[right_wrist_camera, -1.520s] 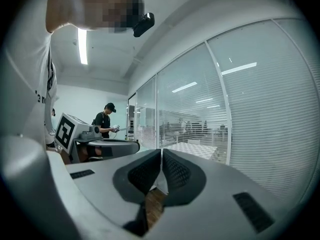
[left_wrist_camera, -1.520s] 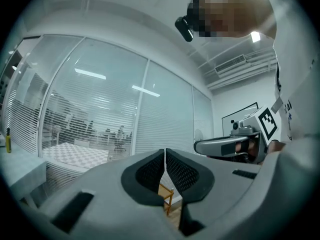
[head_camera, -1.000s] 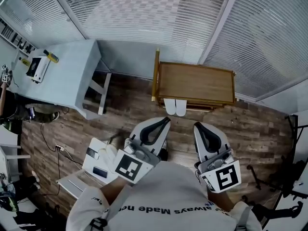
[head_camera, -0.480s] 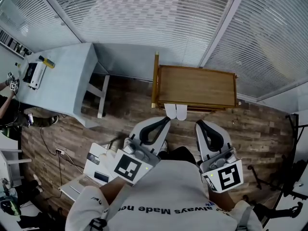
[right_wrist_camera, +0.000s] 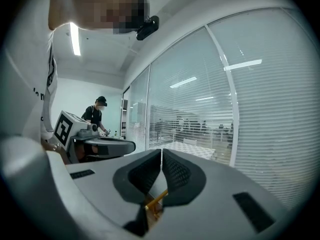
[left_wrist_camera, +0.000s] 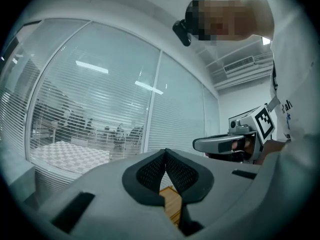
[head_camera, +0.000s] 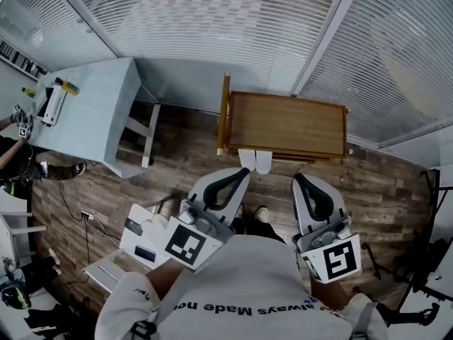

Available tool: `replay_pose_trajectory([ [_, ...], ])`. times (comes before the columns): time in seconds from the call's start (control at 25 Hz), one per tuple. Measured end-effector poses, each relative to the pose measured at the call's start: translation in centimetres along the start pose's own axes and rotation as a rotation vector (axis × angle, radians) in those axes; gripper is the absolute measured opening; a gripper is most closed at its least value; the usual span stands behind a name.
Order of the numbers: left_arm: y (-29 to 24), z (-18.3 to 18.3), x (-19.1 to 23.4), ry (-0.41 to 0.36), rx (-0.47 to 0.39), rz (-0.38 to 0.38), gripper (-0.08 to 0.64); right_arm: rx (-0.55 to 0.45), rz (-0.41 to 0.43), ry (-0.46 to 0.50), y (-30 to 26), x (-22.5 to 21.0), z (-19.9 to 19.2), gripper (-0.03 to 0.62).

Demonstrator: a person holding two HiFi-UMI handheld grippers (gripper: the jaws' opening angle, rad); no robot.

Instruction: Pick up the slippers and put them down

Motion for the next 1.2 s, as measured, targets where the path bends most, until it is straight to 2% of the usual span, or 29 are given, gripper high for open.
replay_pose_trajectory([
  [0.24,-1.1,-1.0,-0.4,0.006,0.026,0.002,0.012,0.020,0.018,-0.004,-0.6,-0.8,-1.1,0.017],
  [0.64,-1.6,-5.0,0.5,0.030,0.083,0.014,0.012,0.092,0.035,-0.015,-1.8,-0.8,-5.0,0.018],
  [1.2,-1.4,-14.2,1.2,0.115,0.157,0.022,0.012,0.223,0.061,-0.080,-2.8,0.5,-14.8,0.022],
])
Point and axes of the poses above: the fingertips, and each gripper's own axes: y backward along the fingers, x to its left, z out of its top, the point moved 4 cm from there along y, backward along the fingers, and after that the axes turned 14 degrees about -z, right-handed, at the moved point
